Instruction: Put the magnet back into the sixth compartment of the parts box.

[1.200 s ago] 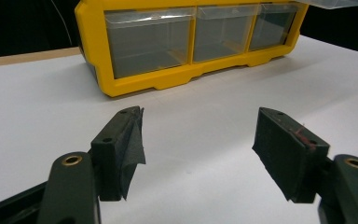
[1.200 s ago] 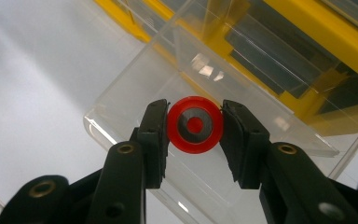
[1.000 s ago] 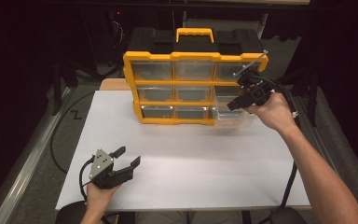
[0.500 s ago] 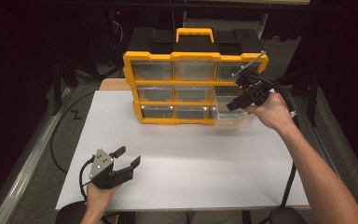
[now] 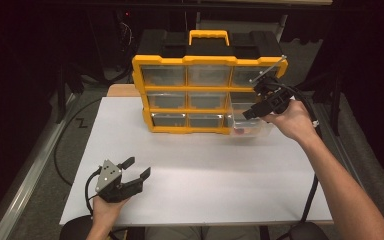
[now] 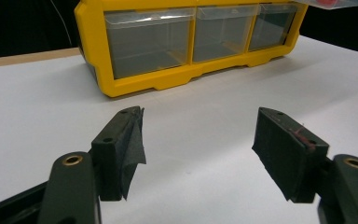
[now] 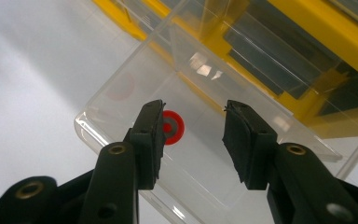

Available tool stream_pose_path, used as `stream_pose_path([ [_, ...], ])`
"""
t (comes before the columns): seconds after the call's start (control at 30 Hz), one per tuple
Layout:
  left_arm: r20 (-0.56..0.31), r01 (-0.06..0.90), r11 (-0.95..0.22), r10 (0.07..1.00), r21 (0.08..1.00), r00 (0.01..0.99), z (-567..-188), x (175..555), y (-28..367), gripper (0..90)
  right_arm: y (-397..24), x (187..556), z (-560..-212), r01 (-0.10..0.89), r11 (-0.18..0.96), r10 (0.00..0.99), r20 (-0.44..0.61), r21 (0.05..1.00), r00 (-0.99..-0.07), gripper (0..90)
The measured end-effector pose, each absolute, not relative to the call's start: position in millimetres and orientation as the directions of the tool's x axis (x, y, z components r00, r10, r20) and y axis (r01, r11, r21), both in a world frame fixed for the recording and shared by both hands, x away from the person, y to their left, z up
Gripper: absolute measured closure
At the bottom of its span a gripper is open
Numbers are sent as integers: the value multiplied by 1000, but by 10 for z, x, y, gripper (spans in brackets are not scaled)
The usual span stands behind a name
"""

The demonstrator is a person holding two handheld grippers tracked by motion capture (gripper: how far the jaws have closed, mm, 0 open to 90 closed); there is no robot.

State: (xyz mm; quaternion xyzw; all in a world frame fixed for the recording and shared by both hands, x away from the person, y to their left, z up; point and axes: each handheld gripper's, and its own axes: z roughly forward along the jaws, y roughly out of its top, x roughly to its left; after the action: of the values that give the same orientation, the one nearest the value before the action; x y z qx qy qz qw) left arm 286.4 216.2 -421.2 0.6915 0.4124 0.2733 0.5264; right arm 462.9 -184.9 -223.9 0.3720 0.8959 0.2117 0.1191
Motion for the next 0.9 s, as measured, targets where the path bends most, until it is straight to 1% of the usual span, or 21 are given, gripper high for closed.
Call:
stream_pose_path([
  [0.33, -57, 282, -104, 859, 954, 509, -4212, 2864, 2162, 331, -1889, 4583, -2218, 611, 631, 715, -54, 477, -696, 583],
  [0.47, -56, 282, -106, 858, 954, 510, -4212, 2863, 2161, 331, -1899, 4575, -2227, 611, 627, 714, -44, 483, -699, 565],
  [0.9, -56, 283, -105, 859, 953, 509, -4212, 2863, 2161, 329, -2022, 4491, -2187, 608, 608, 721, -34, 511, -692, 562],
])
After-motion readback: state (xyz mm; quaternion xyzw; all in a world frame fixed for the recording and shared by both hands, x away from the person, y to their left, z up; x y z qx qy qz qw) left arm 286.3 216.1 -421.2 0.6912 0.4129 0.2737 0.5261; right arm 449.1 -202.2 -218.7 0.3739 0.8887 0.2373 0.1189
